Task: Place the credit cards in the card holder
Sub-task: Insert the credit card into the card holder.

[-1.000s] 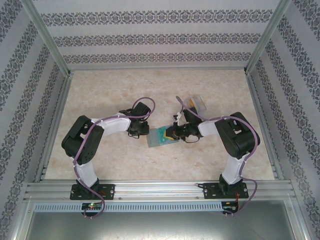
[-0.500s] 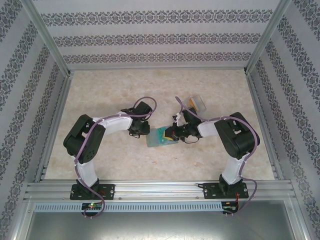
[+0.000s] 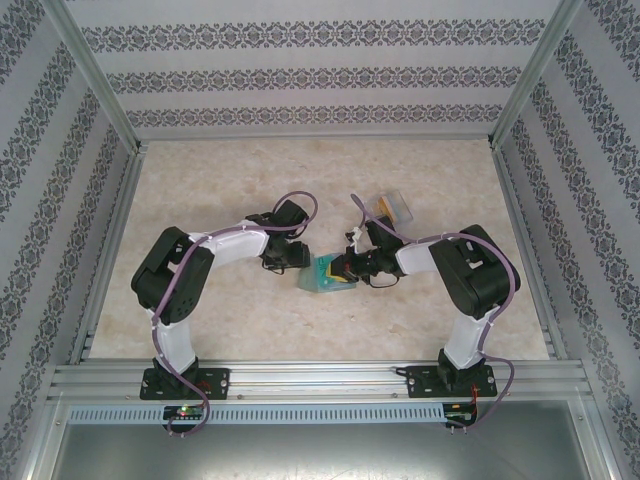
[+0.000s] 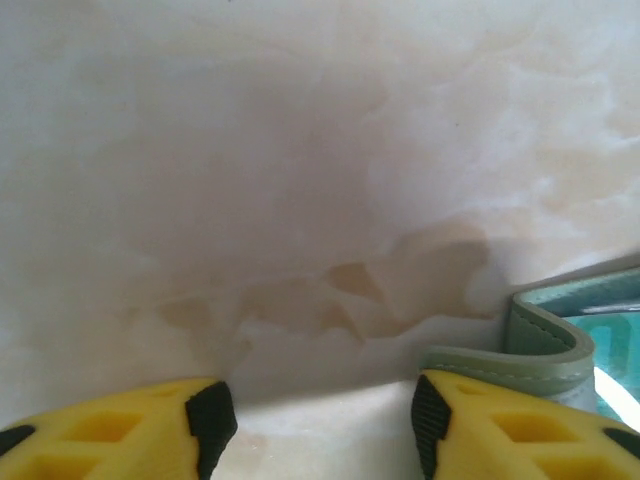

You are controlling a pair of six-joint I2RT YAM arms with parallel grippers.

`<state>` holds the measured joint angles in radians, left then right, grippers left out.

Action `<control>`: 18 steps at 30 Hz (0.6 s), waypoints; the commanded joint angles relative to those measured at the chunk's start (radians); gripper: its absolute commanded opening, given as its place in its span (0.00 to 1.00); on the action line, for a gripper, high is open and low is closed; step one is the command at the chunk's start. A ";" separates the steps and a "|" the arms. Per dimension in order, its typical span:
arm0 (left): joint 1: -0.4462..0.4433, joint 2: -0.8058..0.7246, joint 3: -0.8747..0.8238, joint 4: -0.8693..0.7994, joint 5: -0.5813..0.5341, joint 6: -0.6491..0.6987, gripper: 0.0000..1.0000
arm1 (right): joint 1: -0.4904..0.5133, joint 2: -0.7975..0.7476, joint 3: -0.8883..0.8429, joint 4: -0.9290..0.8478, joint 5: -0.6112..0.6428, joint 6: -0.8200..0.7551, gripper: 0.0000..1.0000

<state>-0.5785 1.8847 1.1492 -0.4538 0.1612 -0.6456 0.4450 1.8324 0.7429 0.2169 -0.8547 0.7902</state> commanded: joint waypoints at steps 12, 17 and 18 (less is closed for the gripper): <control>0.009 0.053 -0.140 0.111 0.238 -0.006 0.88 | 0.046 0.048 0.018 -0.044 0.022 -0.014 0.02; 0.011 0.006 -0.140 0.027 0.121 -0.020 0.86 | 0.050 0.053 0.018 -0.043 0.028 -0.011 0.02; 0.012 0.000 -0.141 0.012 0.096 -0.027 0.85 | 0.051 0.051 0.018 -0.043 0.031 -0.012 0.02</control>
<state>-0.5476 1.8118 1.0744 -0.3431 0.2802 -0.6632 0.4591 1.8423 0.7574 0.2134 -0.8539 0.7868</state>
